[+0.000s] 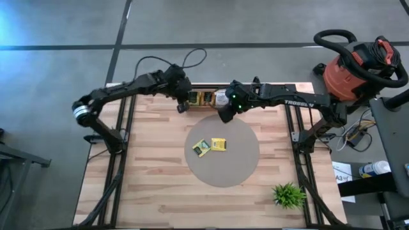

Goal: Pick & Place Tea
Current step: Put the left yellow tea bag into the left compartment of the wooden organizer

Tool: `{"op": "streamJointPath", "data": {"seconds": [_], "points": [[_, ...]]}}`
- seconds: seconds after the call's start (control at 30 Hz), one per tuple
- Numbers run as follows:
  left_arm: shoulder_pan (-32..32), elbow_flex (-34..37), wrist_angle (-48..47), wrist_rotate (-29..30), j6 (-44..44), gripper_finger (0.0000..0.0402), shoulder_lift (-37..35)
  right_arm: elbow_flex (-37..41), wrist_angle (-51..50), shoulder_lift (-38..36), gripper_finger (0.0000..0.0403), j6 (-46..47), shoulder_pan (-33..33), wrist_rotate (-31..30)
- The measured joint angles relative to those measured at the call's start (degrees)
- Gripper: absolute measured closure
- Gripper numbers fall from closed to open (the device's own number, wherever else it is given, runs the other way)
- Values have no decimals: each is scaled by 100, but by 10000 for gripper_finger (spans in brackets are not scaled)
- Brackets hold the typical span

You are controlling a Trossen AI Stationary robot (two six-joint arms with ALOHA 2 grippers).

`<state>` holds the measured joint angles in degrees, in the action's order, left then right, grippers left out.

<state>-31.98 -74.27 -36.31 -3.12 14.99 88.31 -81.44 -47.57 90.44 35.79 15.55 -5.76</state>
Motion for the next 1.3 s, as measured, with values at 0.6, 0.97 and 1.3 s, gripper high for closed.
{"op": "streamJointPath", "data": {"seconds": [0.6, 0.97, 1.3], "points": [[2368, 3273, 2620, -1802, -2911, 323, -1156, 876, 1039, 1030, 291, 540, -1130, 1503], [2846, 4052, 3302, -694, -3650, 323, -1101, 428, 1875, 2161, 313, 694, -1618, 1289], [2806, 4259, 4343, -621, -5189, 323, -525, 283, 1964, 2719, 337, 387, -1593, 1124]]}}
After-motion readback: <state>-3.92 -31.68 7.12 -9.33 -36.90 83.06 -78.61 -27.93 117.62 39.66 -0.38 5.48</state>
